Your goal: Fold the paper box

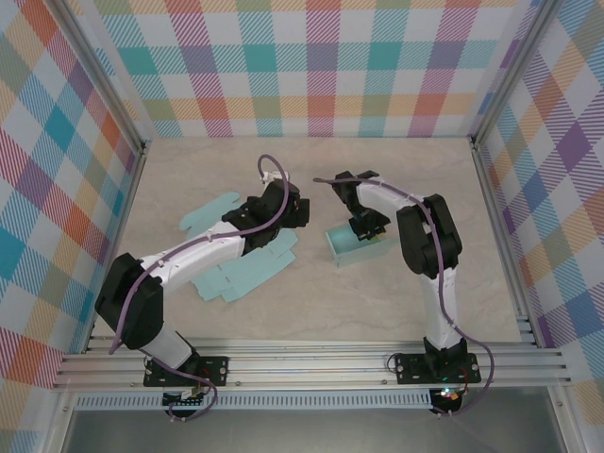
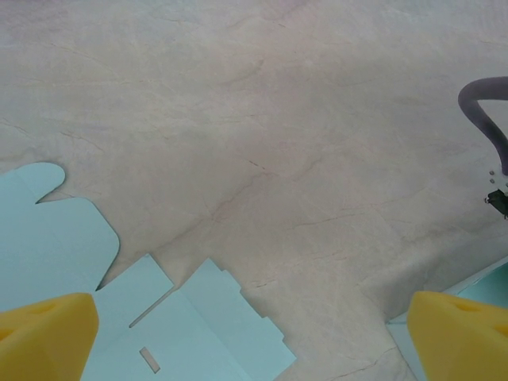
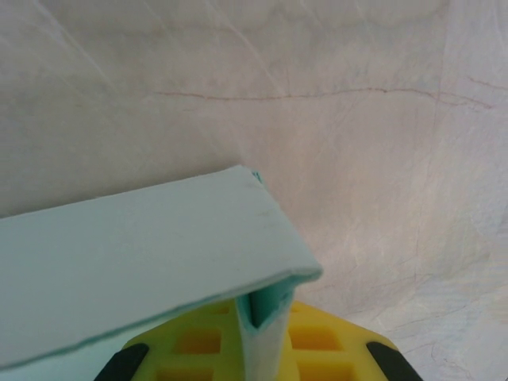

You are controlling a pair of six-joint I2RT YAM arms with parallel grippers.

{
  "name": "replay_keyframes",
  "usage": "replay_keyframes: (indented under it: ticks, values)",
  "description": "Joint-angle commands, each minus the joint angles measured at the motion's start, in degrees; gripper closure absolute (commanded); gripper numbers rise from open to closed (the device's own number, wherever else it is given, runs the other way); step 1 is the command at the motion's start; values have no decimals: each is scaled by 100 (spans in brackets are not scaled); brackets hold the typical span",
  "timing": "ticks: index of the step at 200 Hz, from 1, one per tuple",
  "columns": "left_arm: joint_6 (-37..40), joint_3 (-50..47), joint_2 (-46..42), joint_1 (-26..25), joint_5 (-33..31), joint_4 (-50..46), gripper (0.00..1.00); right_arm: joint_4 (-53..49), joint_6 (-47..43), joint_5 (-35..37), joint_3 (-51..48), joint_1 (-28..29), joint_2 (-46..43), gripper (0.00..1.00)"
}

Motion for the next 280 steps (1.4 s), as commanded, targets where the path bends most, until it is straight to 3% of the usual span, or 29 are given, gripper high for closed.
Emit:
replay_keyframes:
  ticks: [1, 18, 63, 87, 137, 181, 196, 228, 248, 280]
  values:
    - [10, 166, 57, 82, 18, 65, 0, 1016, -35, -82, -203, 77, 303, 100]
    - [31, 176, 49, 87, 26, 63, 0, 955, -30, -90, -157, 79, 296, 96]
    - [282, 204, 53, 126, 164, 111, 1, 626, -9, 96, 83, 80, 39, 61]
    - [463, 161, 40, 209, 322, 255, 2, 445, 1, 95, 335, 83, -227, 48]
    - [721, 214, 79, 446, 797, 402, 3, 144, 54, 36, 788, 84, -689, 25]
    - [1177, 467, 342, 495, 1105, 518, 4, 68, 202, -373, 768, 84, -1324, 13]
    - [1351, 668, 551, 496, 1297, 509, 4, 123, 268, -614, 608, 77, -1666, 0]
    - [1756, 1128, 1100, 496, 2125, 584, 4, 208, 521, -757, 24, 82, -2505, 1]
    - [2298, 1411, 1425, 470, 2793, 527, 1, 308, 735, -696, -554, 77, -3136, 0]
    - [3219, 1944, 1938, 413, 3325, 26, 0, 407, 1120, -532, -1518, 75, -4113, 0]
